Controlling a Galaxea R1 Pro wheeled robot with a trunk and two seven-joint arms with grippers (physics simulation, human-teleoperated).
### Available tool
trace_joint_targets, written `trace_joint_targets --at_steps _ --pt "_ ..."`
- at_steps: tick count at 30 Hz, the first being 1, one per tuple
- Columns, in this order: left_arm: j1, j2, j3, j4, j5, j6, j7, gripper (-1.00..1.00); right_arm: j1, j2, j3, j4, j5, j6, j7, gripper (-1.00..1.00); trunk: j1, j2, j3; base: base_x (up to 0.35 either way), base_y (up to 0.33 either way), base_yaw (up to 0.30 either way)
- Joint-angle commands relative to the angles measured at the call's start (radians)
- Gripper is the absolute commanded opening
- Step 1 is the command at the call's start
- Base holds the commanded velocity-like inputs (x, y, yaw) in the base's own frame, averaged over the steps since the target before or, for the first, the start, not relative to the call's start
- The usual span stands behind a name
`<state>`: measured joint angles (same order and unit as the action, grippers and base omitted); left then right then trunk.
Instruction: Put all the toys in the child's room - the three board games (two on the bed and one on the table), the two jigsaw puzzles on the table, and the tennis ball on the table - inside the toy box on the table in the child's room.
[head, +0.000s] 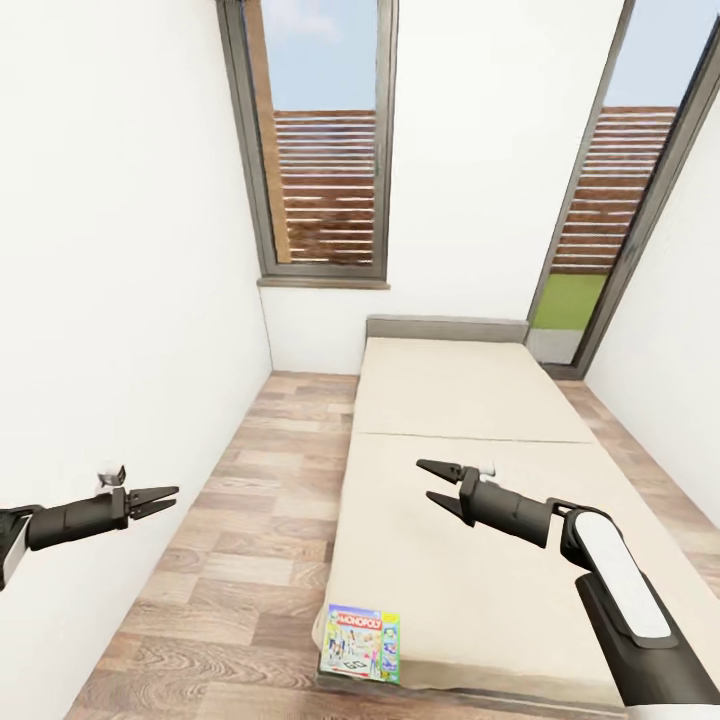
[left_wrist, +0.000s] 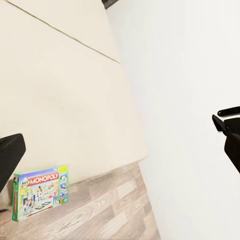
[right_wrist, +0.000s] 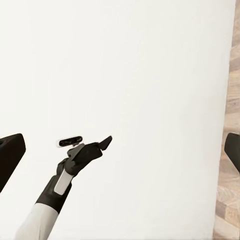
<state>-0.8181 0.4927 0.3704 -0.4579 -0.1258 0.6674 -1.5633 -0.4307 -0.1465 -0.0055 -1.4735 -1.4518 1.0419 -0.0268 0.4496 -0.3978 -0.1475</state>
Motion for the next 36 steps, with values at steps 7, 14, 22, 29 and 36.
trace_joint_targets --at_steps 7,14,22,29,36 --pt "-0.002 -0.006 0.005 -0.001 -0.011 0.011 -0.007 1.0 0.0 -0.004 0.002 0.002 0.047 -0.061 -0.002 1.0 0.0 -0.002 -0.002 -0.115 -0.146 0.07" --pt "-0.002 -0.007 0.005 -0.001 -0.011 0.011 -0.007 1.0 -0.001 -0.001 0.002 0.002 0.085 -0.068 0.003 1.0 0.0 -0.002 -0.002 -0.011 -0.013 0.005" --pt "-0.001 -0.006 0.006 -0.002 -0.012 0.011 -0.007 1.0 -0.002 -0.005 0.001 0.002 0.085 -0.067 0.005 1.0 0.0 -0.002 -0.002 -0.001 0.131 0.0" --pt "-0.001 -0.006 0.007 -0.002 -0.011 0.011 -0.007 1.0 -0.002 -0.007 0.001 0.0 0.081 -0.066 0.007 1.0 0.0 -0.002 -0.001 0.0 0.056 -0.021" --pt "-0.001 -0.006 0.007 -0.002 -0.011 0.009 -0.007 1.0 -0.002 -0.007 0.001 -0.001 0.08 -0.066 0.007 1.0 0.0 -0.002 0.007 0.0 0.171 -0.163"
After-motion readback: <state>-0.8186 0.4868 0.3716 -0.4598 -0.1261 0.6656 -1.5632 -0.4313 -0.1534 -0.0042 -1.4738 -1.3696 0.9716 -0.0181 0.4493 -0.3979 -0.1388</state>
